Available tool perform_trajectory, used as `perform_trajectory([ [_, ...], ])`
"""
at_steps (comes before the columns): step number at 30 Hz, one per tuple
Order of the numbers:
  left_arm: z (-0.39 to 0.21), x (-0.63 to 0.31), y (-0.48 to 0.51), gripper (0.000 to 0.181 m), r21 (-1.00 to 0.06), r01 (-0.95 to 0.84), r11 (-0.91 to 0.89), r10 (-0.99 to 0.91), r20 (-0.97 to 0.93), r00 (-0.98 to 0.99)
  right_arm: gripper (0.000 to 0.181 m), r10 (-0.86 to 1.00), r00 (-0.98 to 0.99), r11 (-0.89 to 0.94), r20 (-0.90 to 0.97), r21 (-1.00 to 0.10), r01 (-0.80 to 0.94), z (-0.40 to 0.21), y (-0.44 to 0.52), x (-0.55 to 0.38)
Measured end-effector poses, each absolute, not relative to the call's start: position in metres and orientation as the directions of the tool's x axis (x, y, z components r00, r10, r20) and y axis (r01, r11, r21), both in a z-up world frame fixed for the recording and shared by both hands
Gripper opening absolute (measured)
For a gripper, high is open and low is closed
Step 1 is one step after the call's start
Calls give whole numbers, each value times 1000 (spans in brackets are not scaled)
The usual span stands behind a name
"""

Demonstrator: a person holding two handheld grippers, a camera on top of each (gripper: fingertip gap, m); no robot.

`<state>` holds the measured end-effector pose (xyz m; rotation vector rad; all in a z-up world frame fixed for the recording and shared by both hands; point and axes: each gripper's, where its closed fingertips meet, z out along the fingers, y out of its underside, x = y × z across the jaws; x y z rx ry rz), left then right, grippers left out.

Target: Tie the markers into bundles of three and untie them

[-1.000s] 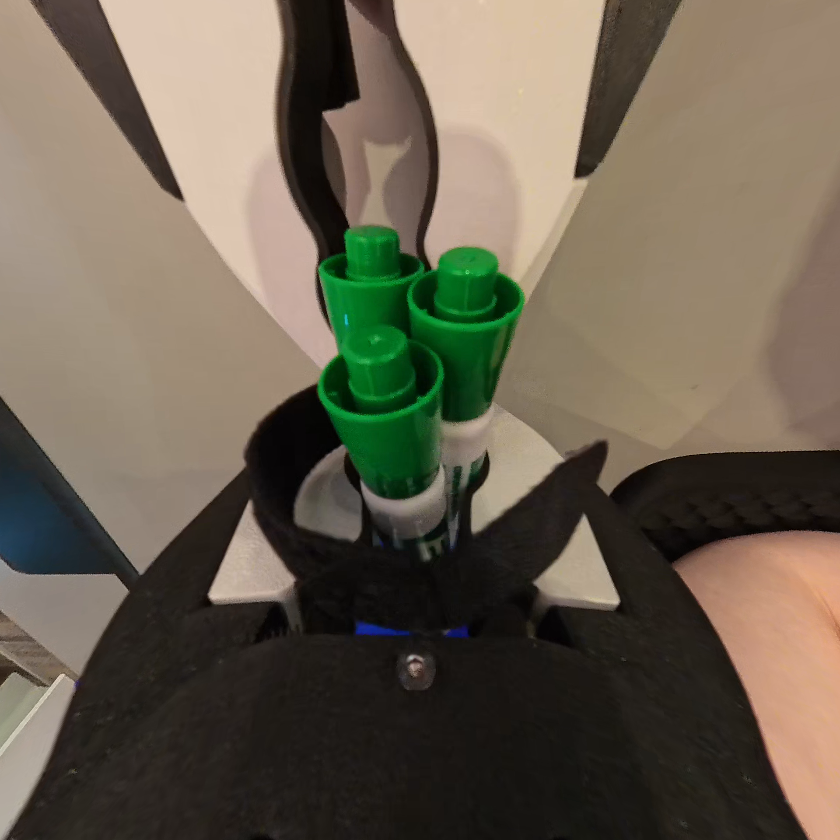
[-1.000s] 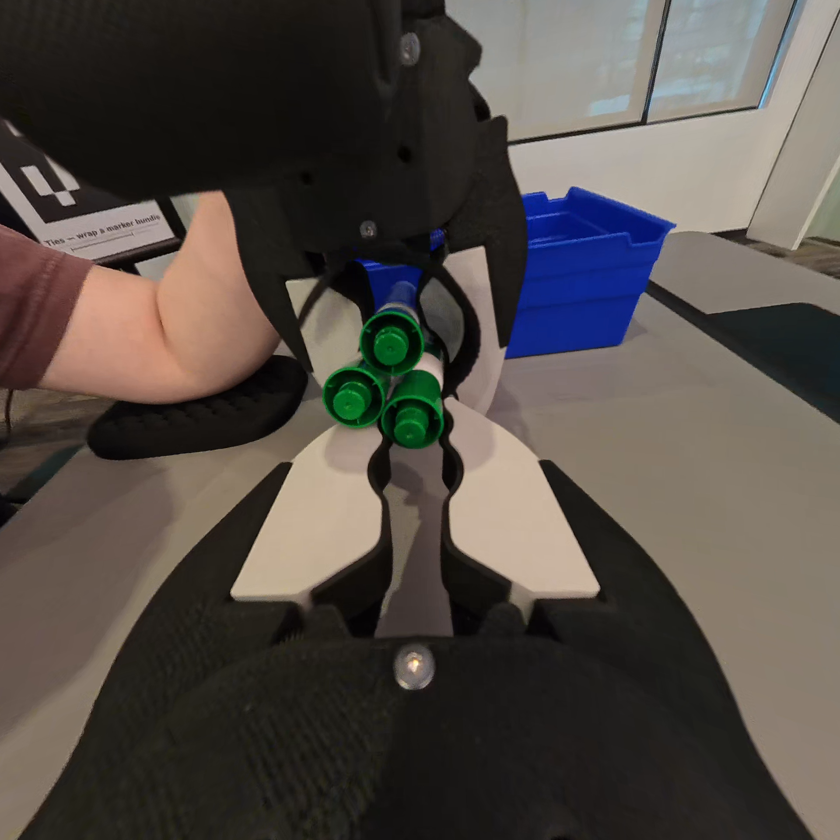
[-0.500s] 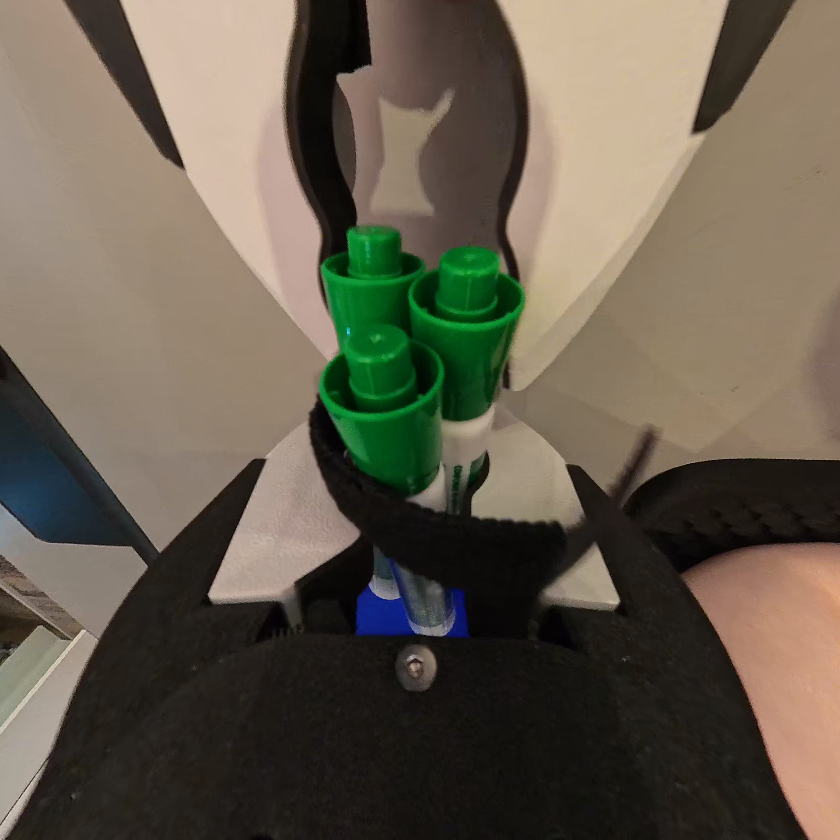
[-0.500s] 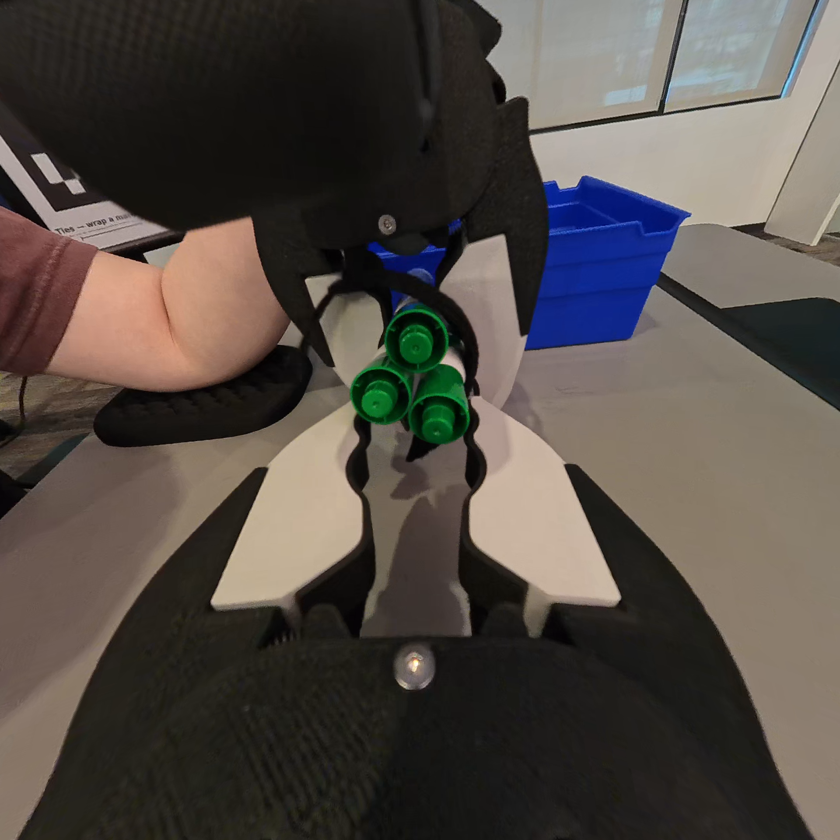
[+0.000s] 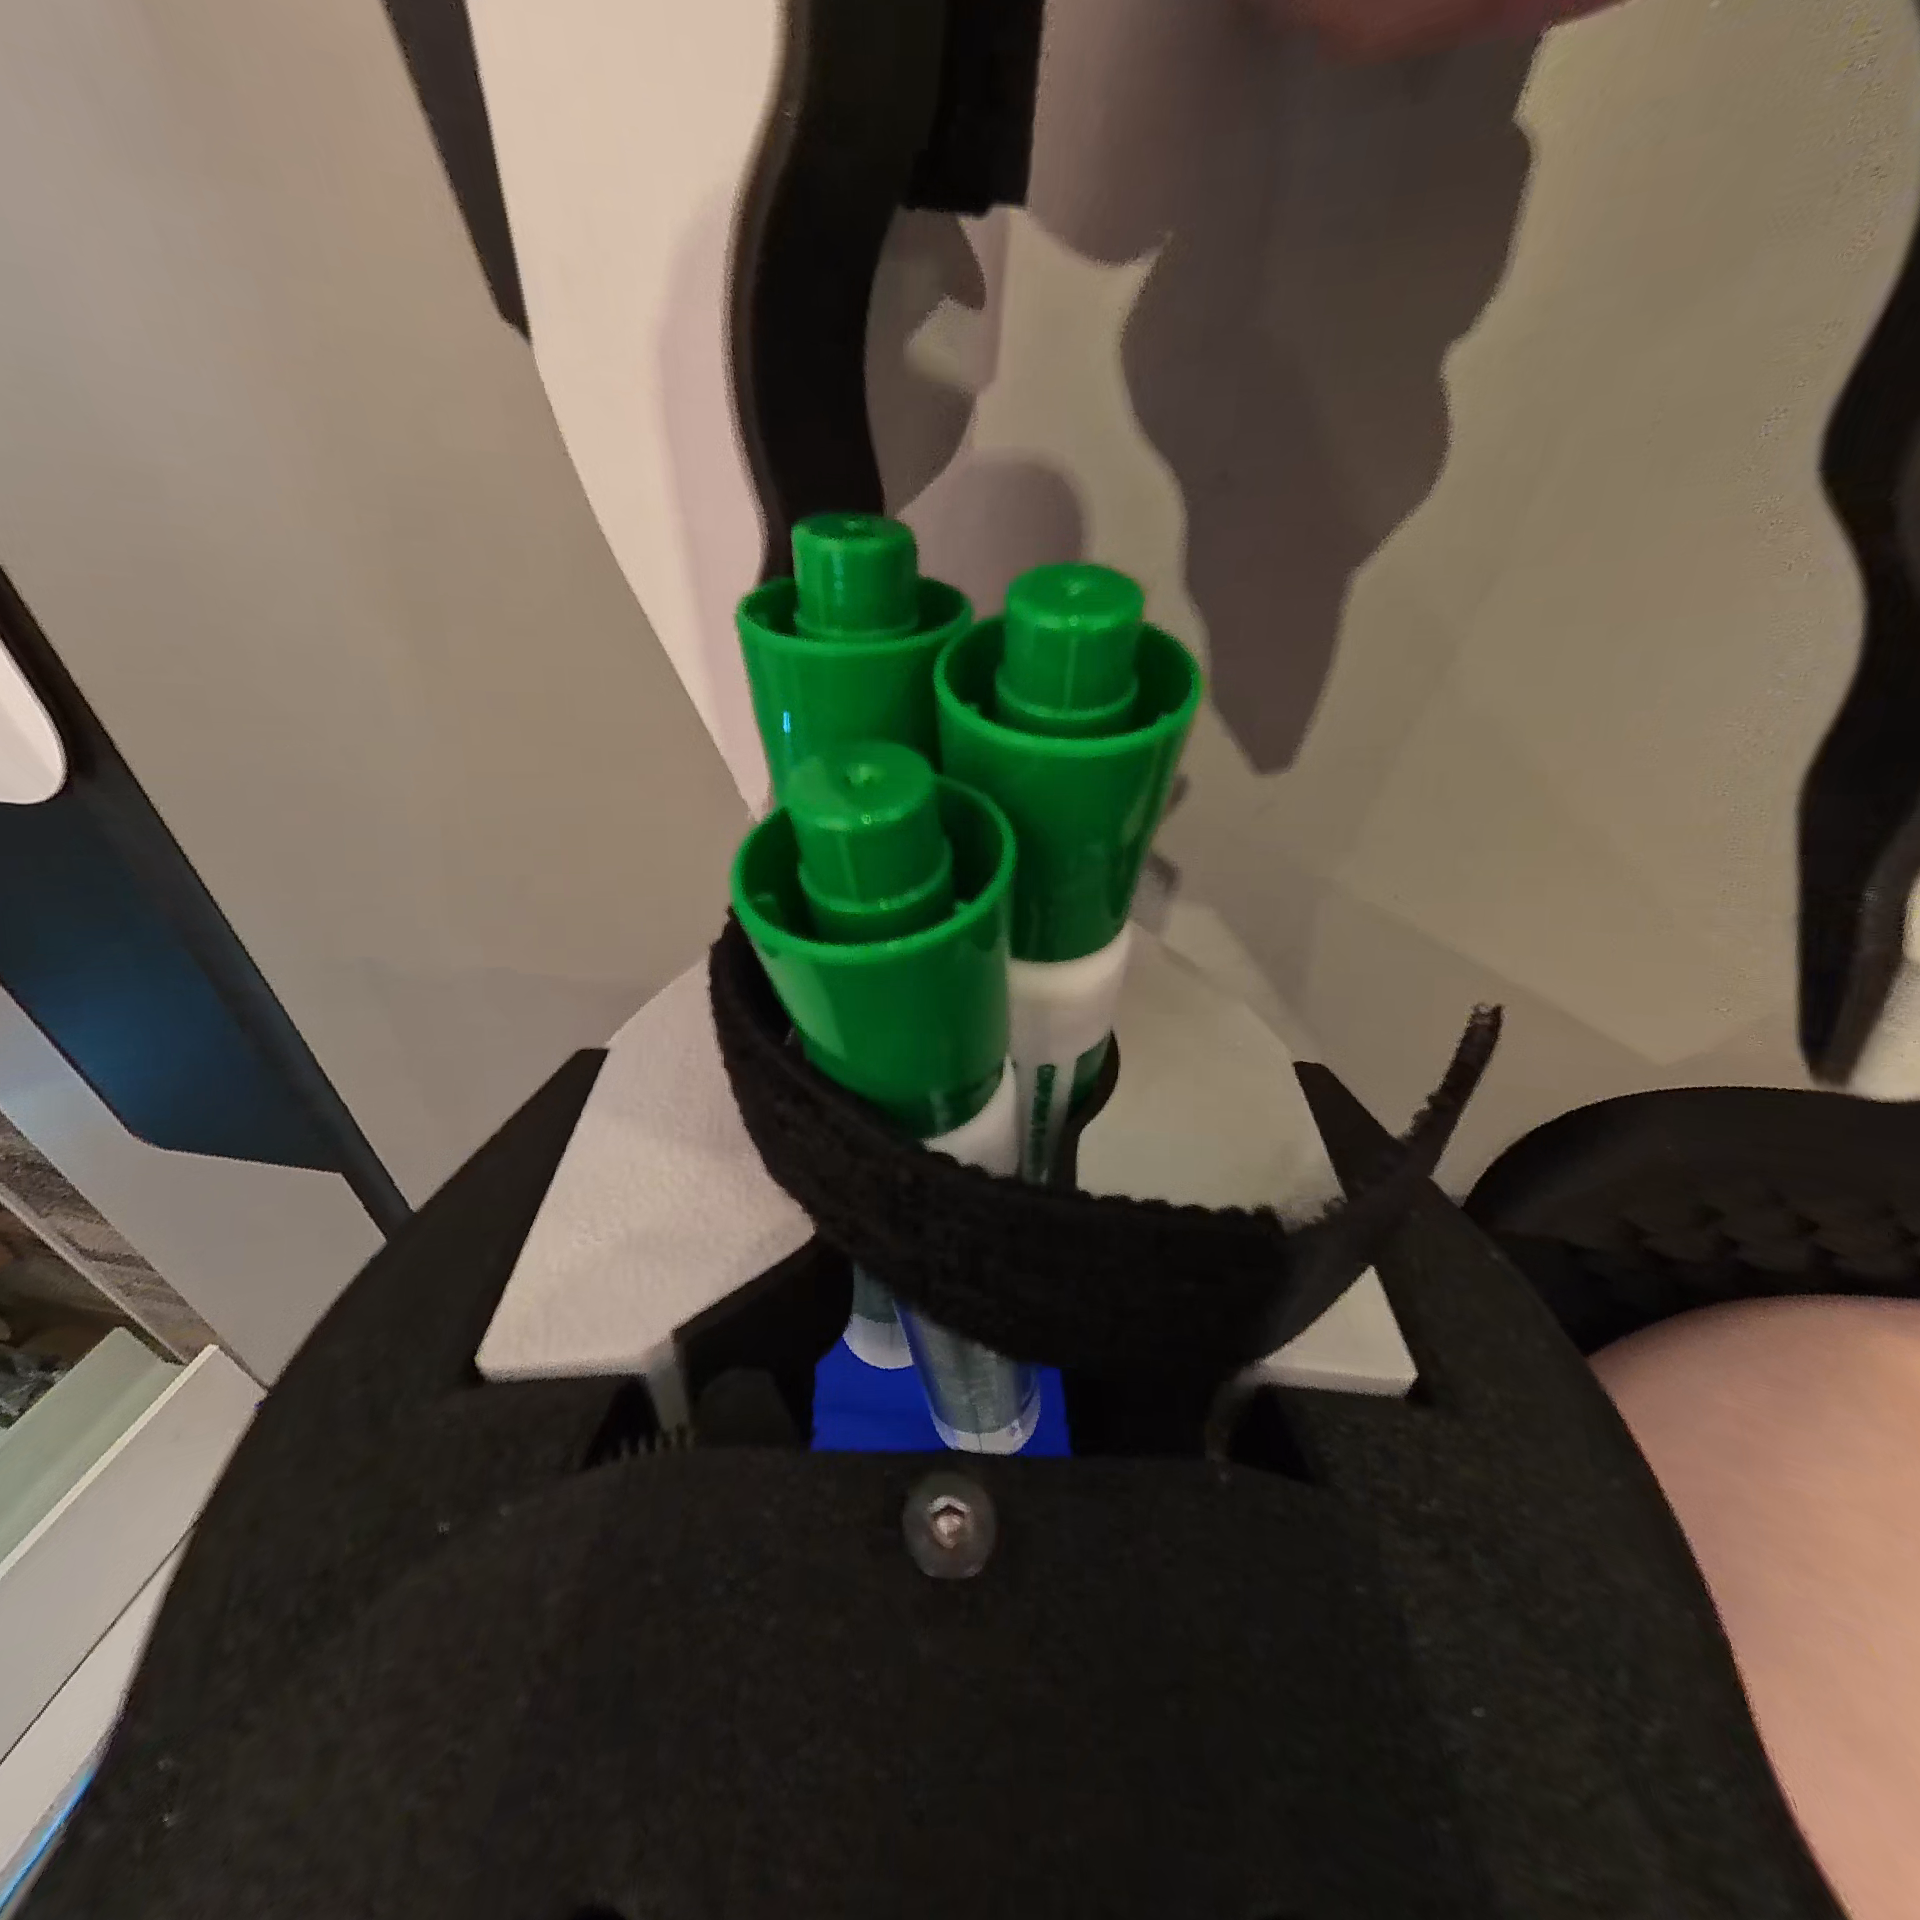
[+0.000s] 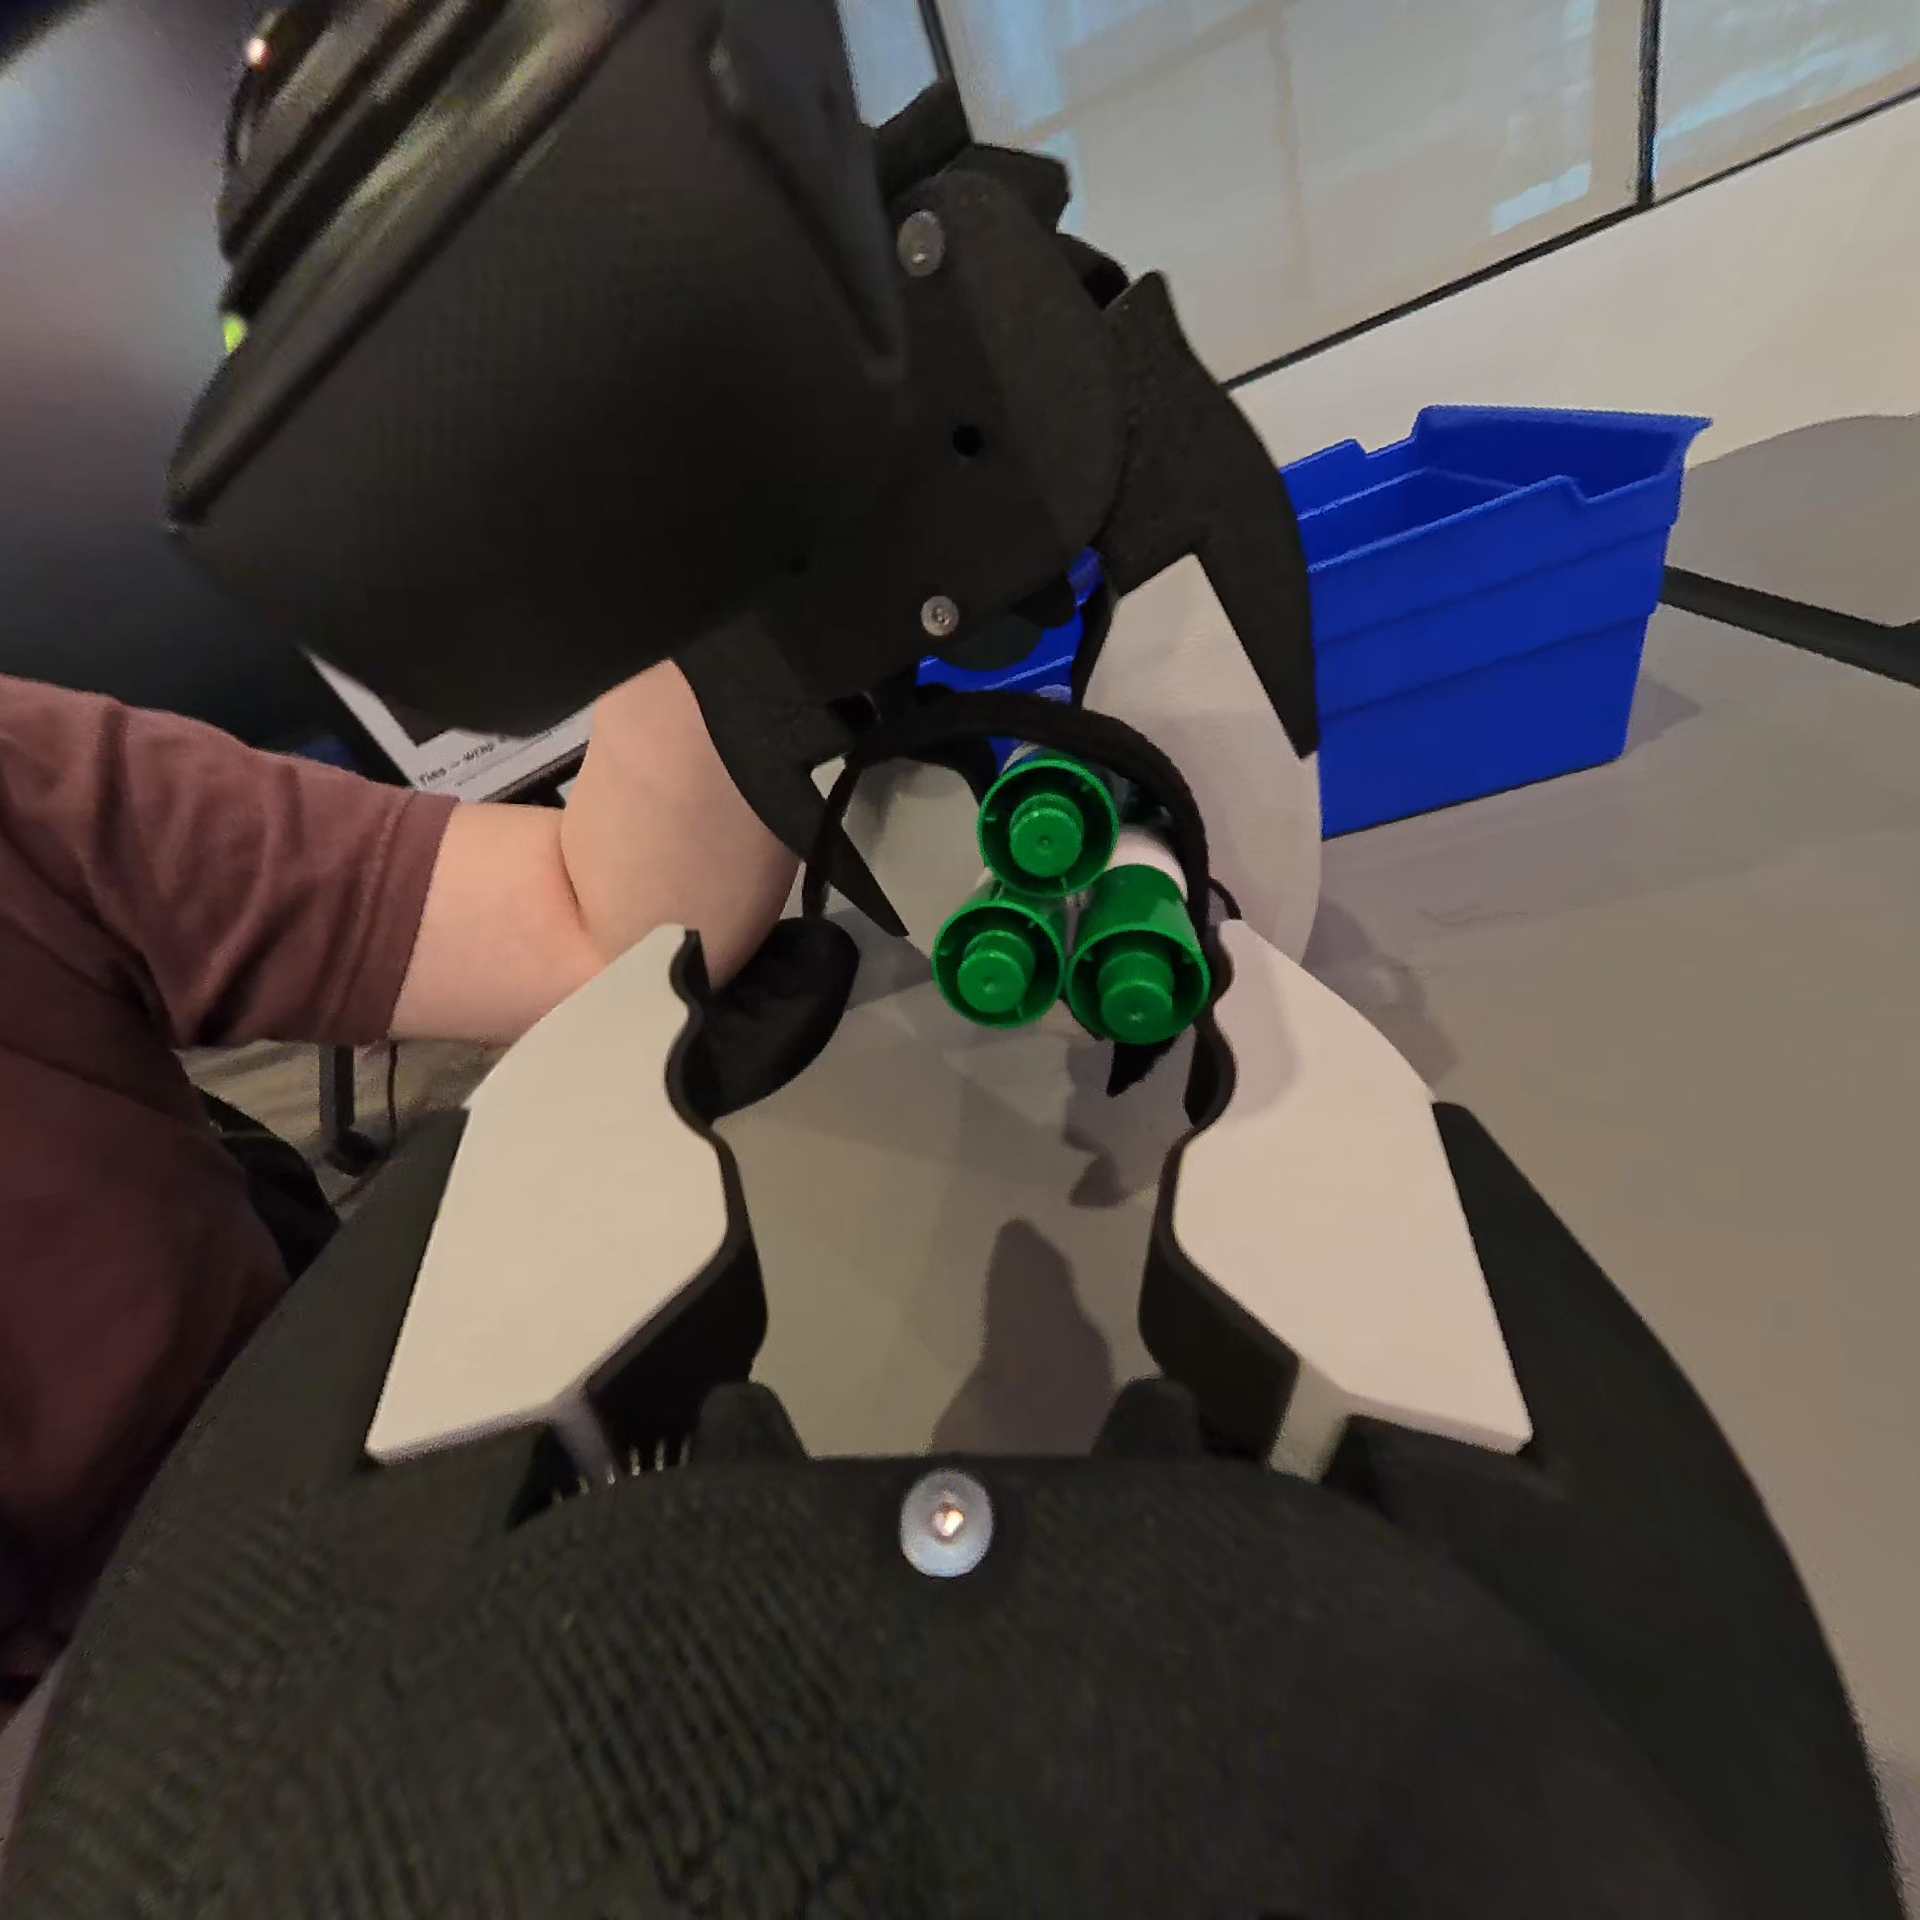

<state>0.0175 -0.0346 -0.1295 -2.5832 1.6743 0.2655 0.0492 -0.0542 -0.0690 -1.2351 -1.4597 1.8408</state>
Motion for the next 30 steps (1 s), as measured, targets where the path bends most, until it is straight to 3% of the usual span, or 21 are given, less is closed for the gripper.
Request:
perform_trajectory([
  [8, -131, 15, -30, 40, 73, -902, -425, -892, -202, 404, 90, 788, -404, -439, -464, -884, 160, -63, -44, 41],
  [15, -130, 18, -28, 40, 58, -905, -421, -892, -210, 401, 66, 792, -359, -479, -494, -867, 137, -61, -35, 41],
  [20, -129, 22, -28, 40, 52, -909, -414, -895, -208, 395, 47, 824, -320, -447, -468, -884, 141, -66, -29, 41],
  [30, -130, 25, -30, 41, 37, -907, -419, -895, -184, 406, 48, 878, -320, -317, -357, -933, 170, -72, -31, 42],
])
